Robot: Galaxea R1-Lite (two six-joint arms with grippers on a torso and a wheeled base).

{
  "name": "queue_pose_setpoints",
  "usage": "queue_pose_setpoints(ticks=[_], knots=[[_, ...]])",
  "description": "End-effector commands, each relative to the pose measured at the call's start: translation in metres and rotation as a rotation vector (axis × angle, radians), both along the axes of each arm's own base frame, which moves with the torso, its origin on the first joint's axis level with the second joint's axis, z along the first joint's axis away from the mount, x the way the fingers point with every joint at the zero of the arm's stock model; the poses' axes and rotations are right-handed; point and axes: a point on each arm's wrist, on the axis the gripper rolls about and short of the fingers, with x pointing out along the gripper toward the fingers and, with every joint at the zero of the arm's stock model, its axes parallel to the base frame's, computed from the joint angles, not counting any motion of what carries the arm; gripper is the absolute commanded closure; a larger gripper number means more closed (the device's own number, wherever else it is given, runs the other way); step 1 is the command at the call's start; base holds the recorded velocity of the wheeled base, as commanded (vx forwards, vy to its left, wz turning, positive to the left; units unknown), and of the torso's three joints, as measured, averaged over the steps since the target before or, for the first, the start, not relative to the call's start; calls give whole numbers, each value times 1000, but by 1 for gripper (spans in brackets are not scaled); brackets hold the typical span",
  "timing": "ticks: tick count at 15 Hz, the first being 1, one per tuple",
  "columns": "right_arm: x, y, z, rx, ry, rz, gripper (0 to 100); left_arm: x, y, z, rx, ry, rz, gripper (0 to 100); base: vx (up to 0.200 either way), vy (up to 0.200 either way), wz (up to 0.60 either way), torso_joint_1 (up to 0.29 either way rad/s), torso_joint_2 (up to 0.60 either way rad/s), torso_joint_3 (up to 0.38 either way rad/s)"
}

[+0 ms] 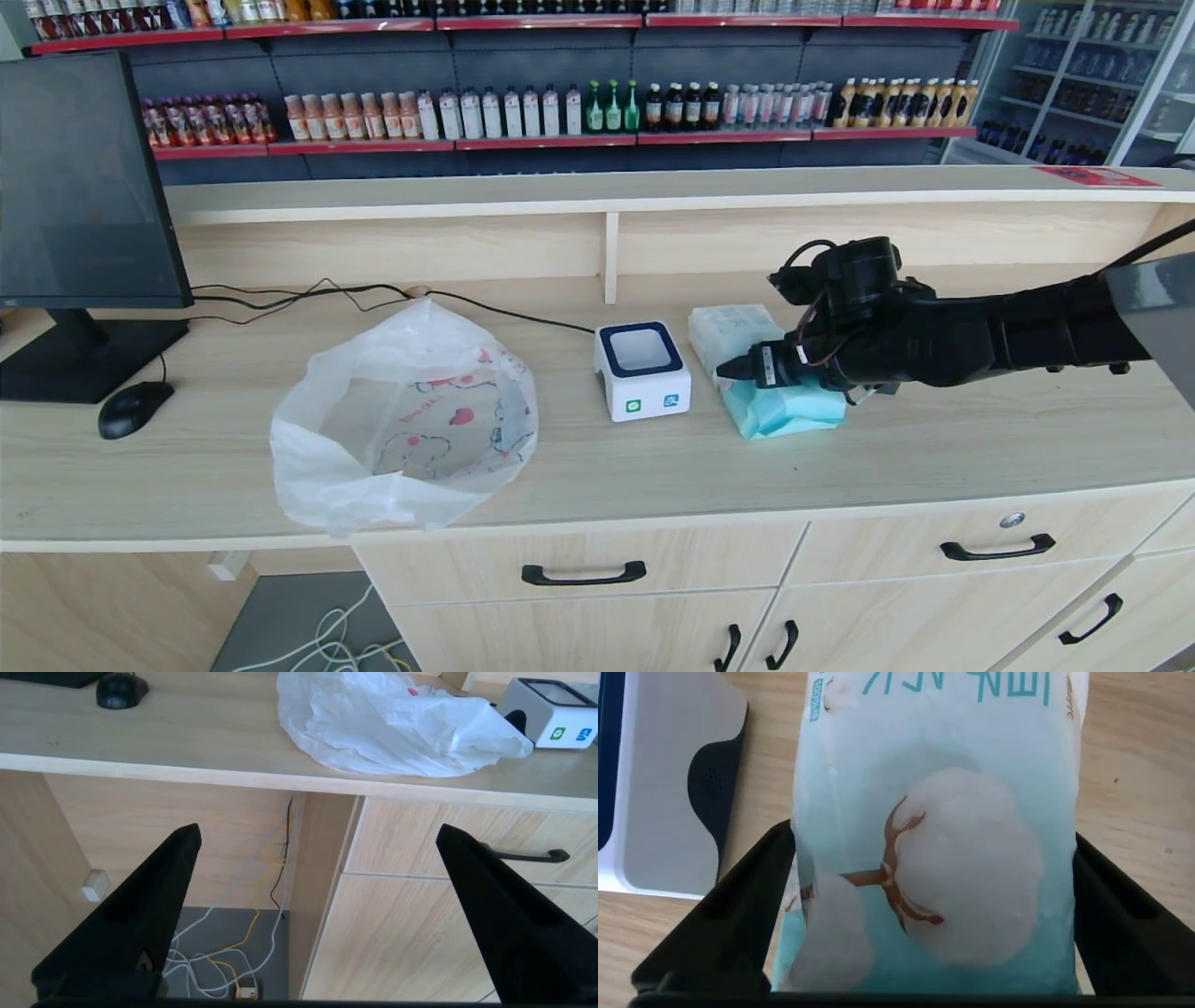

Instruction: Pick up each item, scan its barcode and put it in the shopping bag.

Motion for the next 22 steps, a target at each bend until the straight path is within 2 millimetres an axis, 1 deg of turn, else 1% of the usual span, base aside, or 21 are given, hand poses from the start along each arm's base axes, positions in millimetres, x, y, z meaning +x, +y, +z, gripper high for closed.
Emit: queue_pose_setpoints(ticks=[1,2,6,11,12,13,15,17,18,19,20,22], knots=[[0,1,-1,0,7,0,0,0,0,0,0,-1,0,0,0,0,0,0,0,0],[0,1,0,1,6,-1,100,0,0,0,0,-1,0,0,0,0,0,0,0,0],[0,0,3,16,3,-10,100,0,0,0,0,-1,0,0,0,0,0,0,0,0],[-12,-3,21,21,-16,-9,100,0,0,0,0,-1,0,0,0,0,0,0,0,0],[-17,-2,28,25,-28,-5,100,0,0,0,0,-1,1,0,0,0,0,0,0,0],[-19,-3,30,24,-31,-5,100,0,0,0,0,-1,-2,0,0,0,0,0,0,0],[-31,1,47,33,-69,15,100,0,0,0,0,-1,1,0,0,0,0,0,0,0],[-40,1,58,37,-93,25,100,0,0,0,0,-1,0,0,0,0,0,0,0,0],[-52,2,69,42,-113,37,100,0,0,0,0,-1,0,0,0,0,0,0,0,0],[-59,3,73,45,-118,45,100,0,0,0,0,-1,0,0,0,0,0,0,0,0],[-74,1,81,48,-132,55,100,0,0,0,0,-1,0,0,0,0,0,0,0,0],[-103,-8,85,47,-124,64,100,0,0,0,0,-1,1,0,0,0,0,0,0,0]])
